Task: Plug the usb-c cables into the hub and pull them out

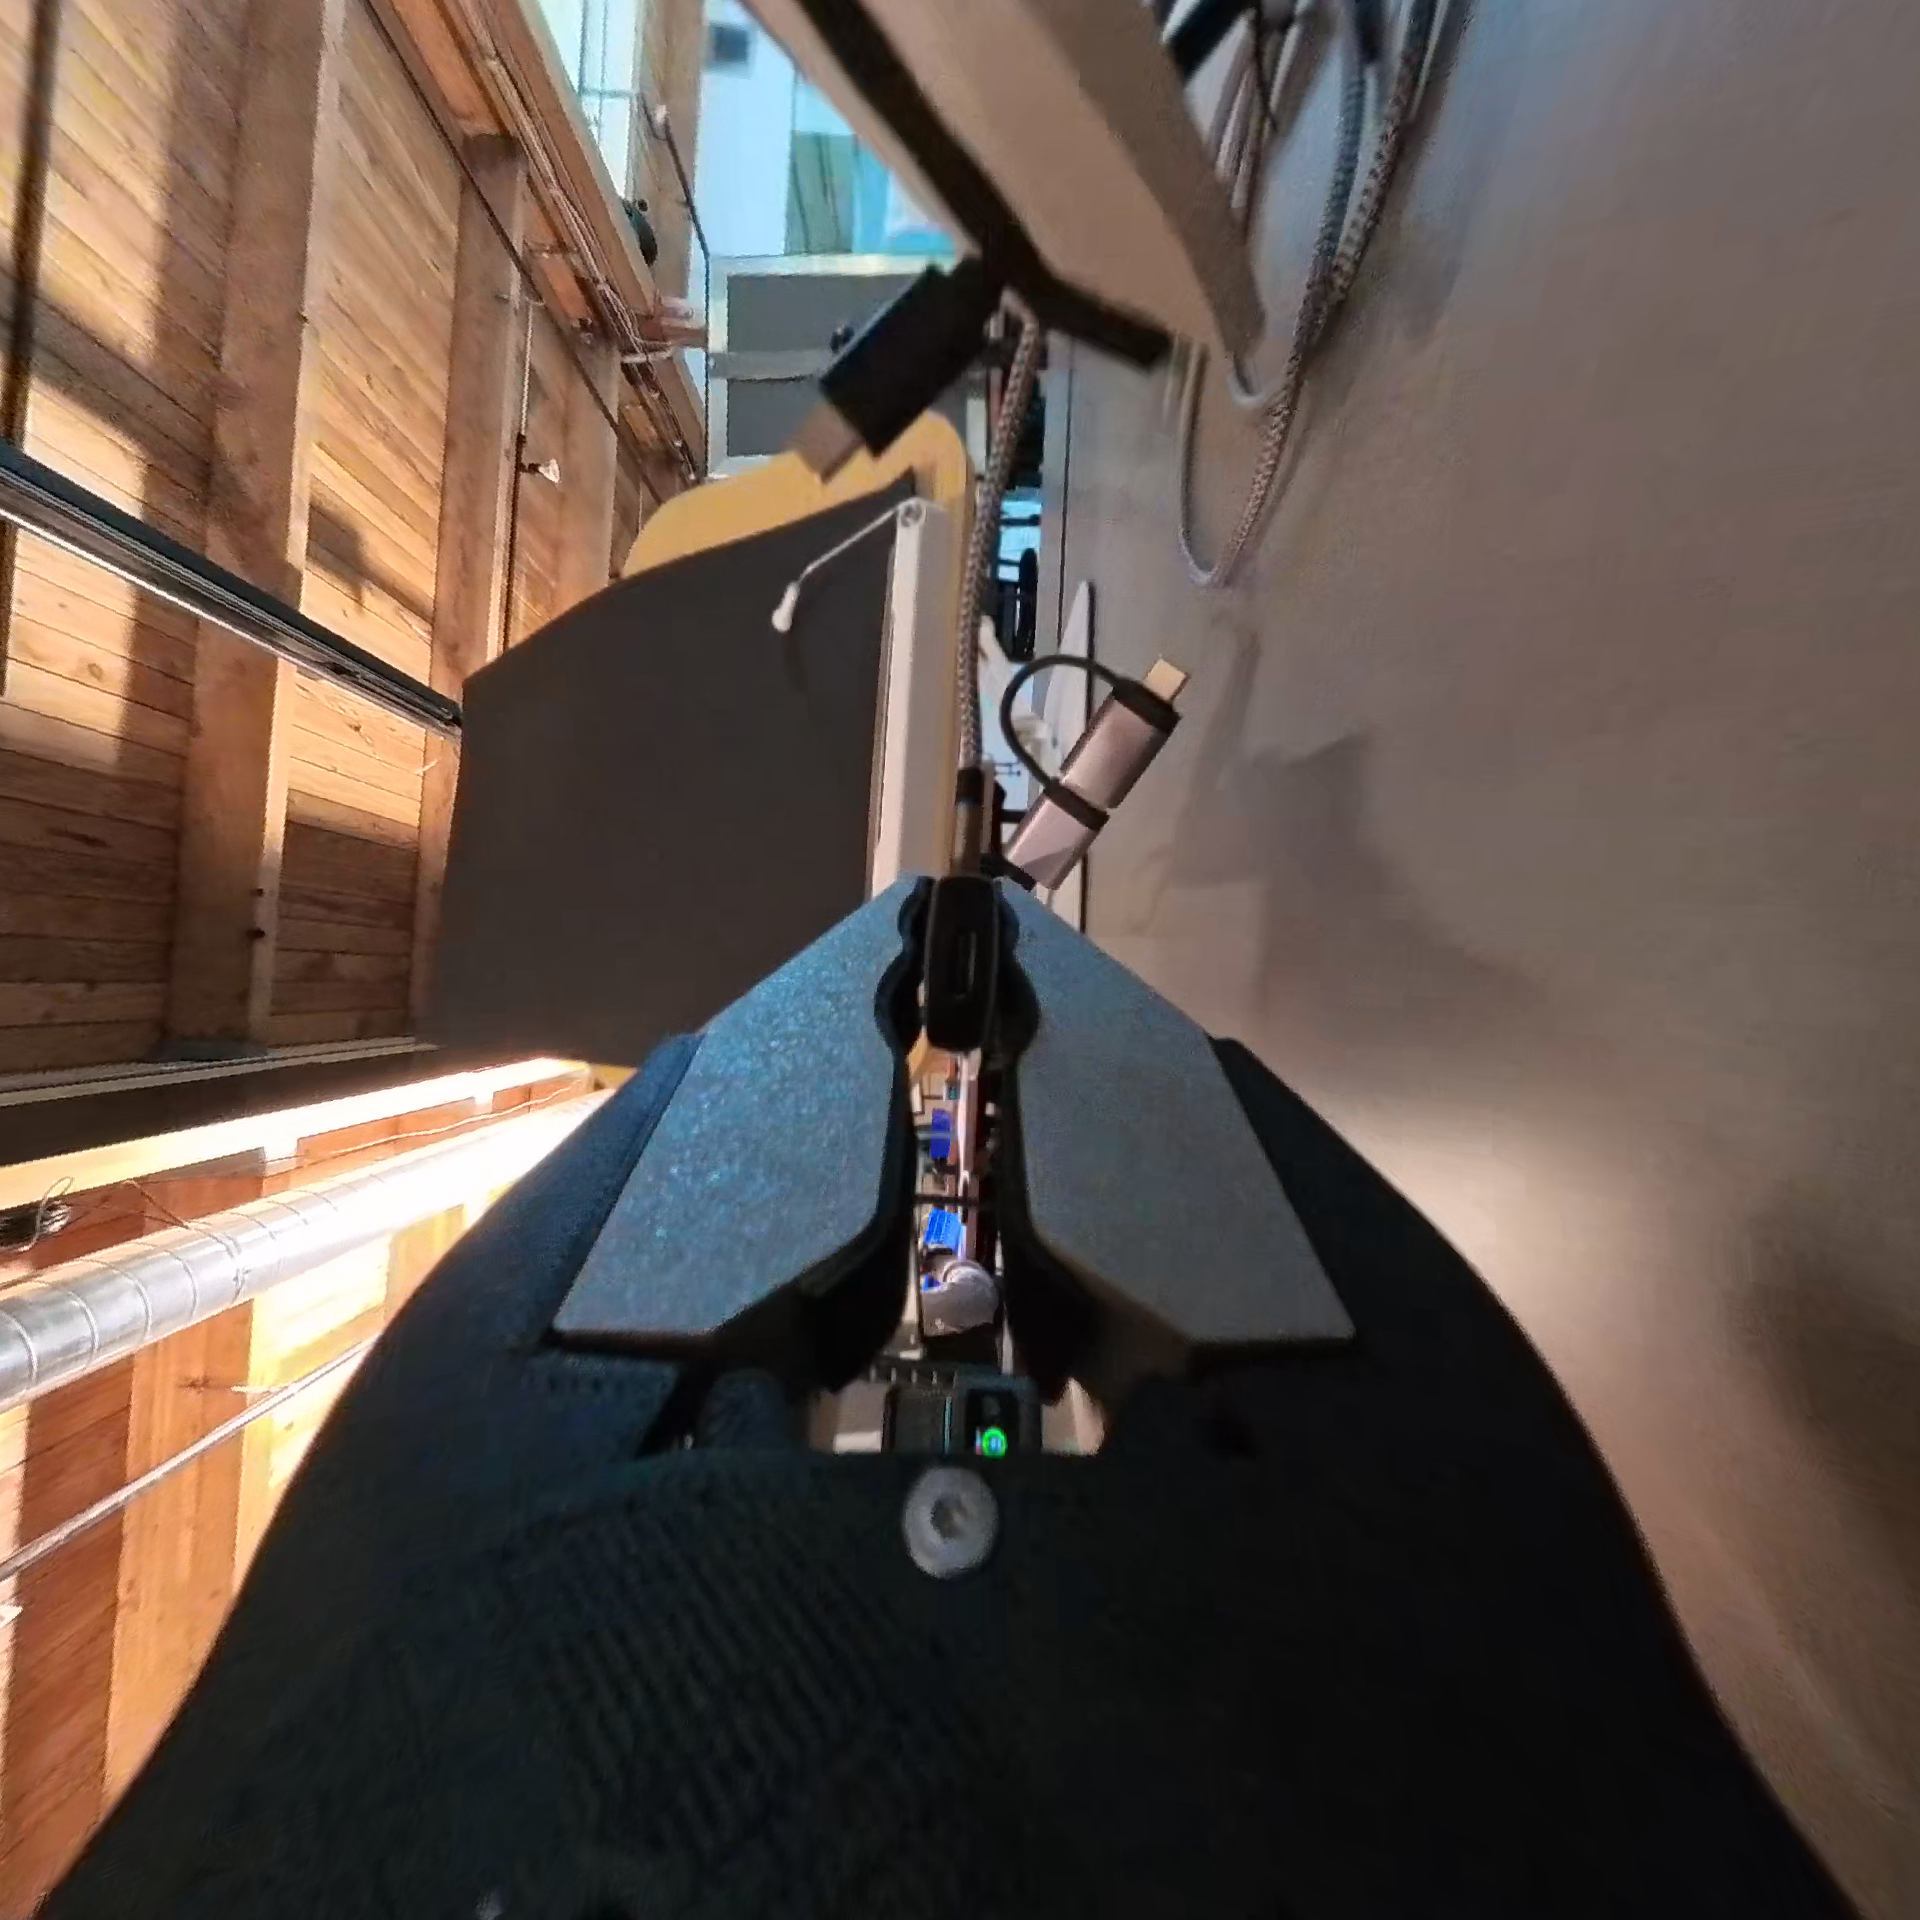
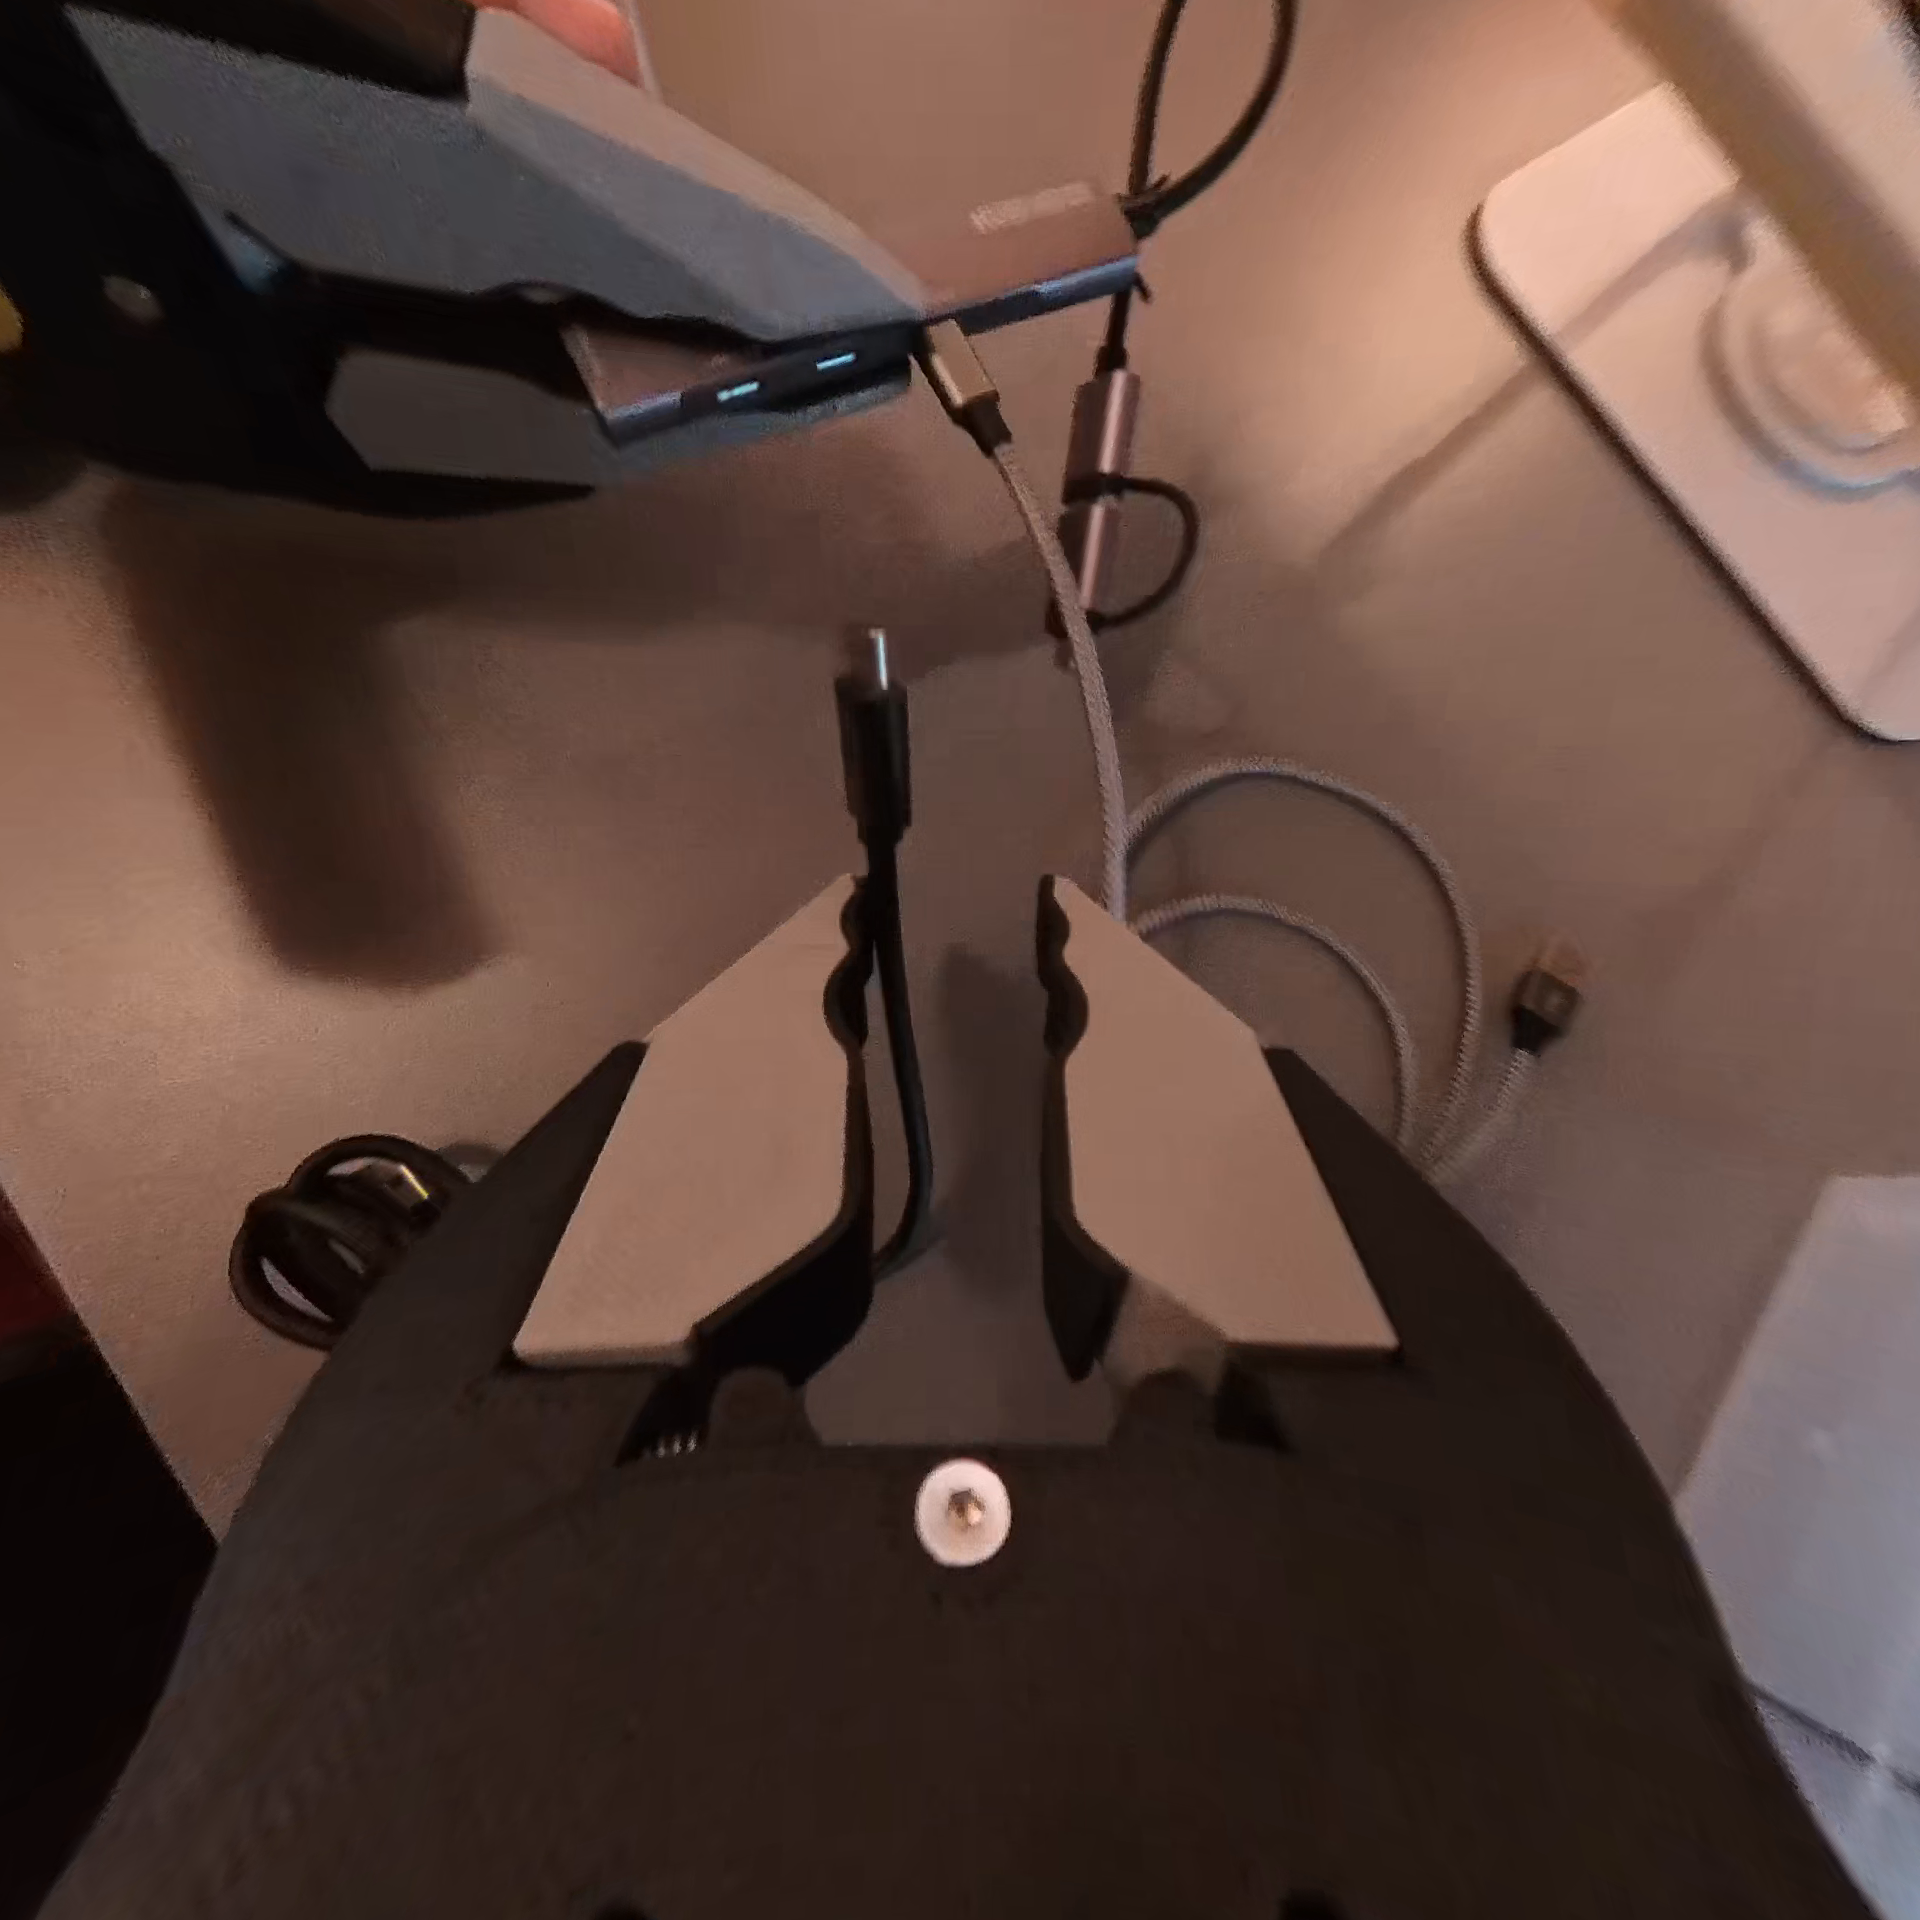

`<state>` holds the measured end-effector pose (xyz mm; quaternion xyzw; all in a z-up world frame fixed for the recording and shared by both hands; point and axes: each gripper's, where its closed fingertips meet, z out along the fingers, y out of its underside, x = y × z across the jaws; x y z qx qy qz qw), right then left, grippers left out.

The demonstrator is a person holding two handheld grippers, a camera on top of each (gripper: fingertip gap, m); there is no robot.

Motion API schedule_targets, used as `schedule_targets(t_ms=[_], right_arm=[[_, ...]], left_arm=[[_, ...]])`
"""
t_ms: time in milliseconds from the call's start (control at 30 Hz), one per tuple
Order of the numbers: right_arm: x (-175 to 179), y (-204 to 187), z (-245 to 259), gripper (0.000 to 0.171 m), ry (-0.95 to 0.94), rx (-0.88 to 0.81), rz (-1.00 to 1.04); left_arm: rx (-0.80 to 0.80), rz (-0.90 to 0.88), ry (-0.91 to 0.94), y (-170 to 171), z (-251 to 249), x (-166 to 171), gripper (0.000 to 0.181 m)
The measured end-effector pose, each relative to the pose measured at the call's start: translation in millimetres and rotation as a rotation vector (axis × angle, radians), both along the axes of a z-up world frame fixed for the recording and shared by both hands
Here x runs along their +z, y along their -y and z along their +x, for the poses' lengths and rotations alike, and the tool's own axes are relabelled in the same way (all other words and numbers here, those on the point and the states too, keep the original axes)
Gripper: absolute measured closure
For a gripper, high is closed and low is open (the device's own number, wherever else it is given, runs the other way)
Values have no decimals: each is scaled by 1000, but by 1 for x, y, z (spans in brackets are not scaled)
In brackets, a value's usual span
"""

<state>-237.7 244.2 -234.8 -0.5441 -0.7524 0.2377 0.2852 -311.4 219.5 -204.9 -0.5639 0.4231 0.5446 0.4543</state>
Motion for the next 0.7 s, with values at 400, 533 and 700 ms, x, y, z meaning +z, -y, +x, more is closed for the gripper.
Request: schedule_targets(t_ms=[400, 533, 700], right_arm=[[27, 17, 20, 140, -295, -17, 238], [24, 19, 10, 143, -327, -51, 249], [29, 14, 1, 146, -377, -82, 320]], left_arm=[[33, -8, 4, 9, -11, -3, 175], [36, -16, -3, 9, -11, -5, 175], [38, -7, 14, 9, -13, -3, 175]])
